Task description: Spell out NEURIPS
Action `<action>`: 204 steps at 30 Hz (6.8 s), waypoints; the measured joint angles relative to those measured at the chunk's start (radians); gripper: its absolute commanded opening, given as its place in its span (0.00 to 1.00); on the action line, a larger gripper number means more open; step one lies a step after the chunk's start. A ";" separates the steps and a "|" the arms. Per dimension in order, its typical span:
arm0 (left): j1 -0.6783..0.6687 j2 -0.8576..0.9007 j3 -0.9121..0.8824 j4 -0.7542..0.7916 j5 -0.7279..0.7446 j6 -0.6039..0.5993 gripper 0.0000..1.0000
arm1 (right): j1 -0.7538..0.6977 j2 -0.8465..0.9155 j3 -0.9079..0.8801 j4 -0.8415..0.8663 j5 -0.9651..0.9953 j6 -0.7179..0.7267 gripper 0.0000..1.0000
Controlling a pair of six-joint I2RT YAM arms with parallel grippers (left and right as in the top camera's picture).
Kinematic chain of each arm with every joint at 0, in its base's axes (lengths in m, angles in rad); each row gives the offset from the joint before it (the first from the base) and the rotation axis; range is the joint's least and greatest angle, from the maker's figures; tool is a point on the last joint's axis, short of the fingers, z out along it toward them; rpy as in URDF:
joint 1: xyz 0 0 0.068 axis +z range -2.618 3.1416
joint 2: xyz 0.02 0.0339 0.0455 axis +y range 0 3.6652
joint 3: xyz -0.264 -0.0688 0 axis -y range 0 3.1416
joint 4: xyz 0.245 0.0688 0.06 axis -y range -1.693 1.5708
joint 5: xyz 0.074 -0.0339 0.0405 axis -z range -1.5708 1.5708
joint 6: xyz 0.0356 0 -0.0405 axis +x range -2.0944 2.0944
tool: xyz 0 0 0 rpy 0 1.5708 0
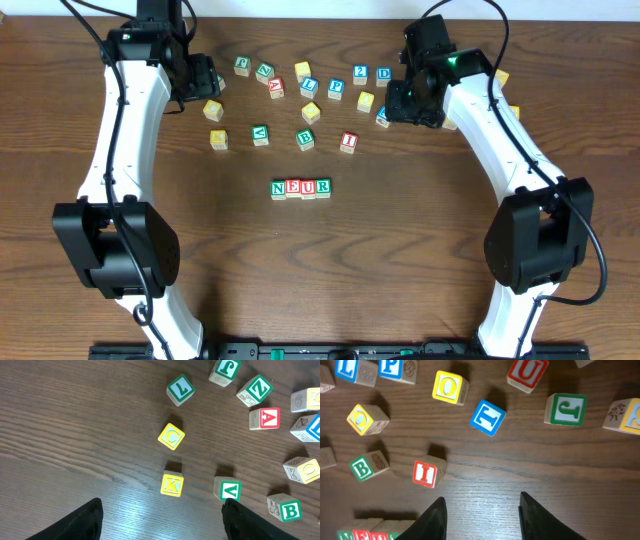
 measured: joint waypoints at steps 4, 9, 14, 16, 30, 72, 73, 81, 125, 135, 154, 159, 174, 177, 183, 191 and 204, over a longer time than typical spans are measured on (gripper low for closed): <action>0.000 0.000 0.000 0.000 0.000 0.000 0.75 | 0.000 0.000 0.000 0.017 0.043 0.025 0.47; 0.000 0.000 0.000 0.000 0.000 0.000 0.75 | -0.001 0.000 0.000 0.044 0.059 0.035 0.51; 0.000 0.000 0.000 0.000 0.000 0.000 0.75 | -0.001 0.000 0.000 0.061 0.064 0.041 0.55; 0.000 0.000 0.000 0.000 0.000 0.000 0.75 | -0.001 0.000 0.000 0.064 0.065 0.040 0.55; 0.000 0.000 0.000 0.000 0.000 0.000 0.75 | -0.001 0.000 0.000 0.087 0.020 -0.029 0.52; 0.000 0.000 0.000 0.004 0.000 -0.005 0.75 | -0.016 0.000 0.069 0.079 0.009 -0.050 0.59; 0.000 0.000 0.000 0.003 0.000 -0.007 0.75 | -0.016 0.000 0.069 0.079 0.008 -0.049 0.59; 0.000 0.000 0.000 0.000 0.000 -0.008 0.75 | -0.016 0.000 0.069 0.088 0.002 -0.042 0.60; 0.000 0.000 0.000 0.011 0.000 -0.039 0.75 | -0.022 0.000 0.069 0.170 -0.002 -0.101 0.99; 0.000 0.000 0.000 0.011 0.000 -0.040 0.75 | -0.021 0.000 0.069 0.166 -0.002 -0.101 0.98; 0.000 0.000 0.000 0.011 0.000 -0.049 0.75 | -0.113 0.000 0.069 0.055 0.000 -0.086 0.92; 0.000 0.000 0.000 0.011 0.000 -0.049 0.75 | -0.162 0.000 0.069 0.045 0.000 -0.084 0.91; 0.000 0.000 0.000 0.015 0.000 -0.056 0.75 | -0.182 0.000 0.069 0.038 0.006 -0.091 0.92; -0.002 0.000 0.000 0.015 0.000 -0.057 0.75 | -0.182 0.000 0.069 0.033 0.010 -0.095 0.92; -0.004 0.000 0.000 0.015 0.000 -0.057 0.75 | -0.182 0.000 0.069 0.036 0.011 -0.101 0.90; -0.004 0.000 0.000 0.015 0.000 -0.068 0.75 | -0.182 0.000 0.069 0.074 0.013 -0.097 0.87; -0.004 0.000 0.000 0.043 0.000 -0.090 0.75 | -0.119 0.030 0.077 0.208 -0.055 -0.075 0.87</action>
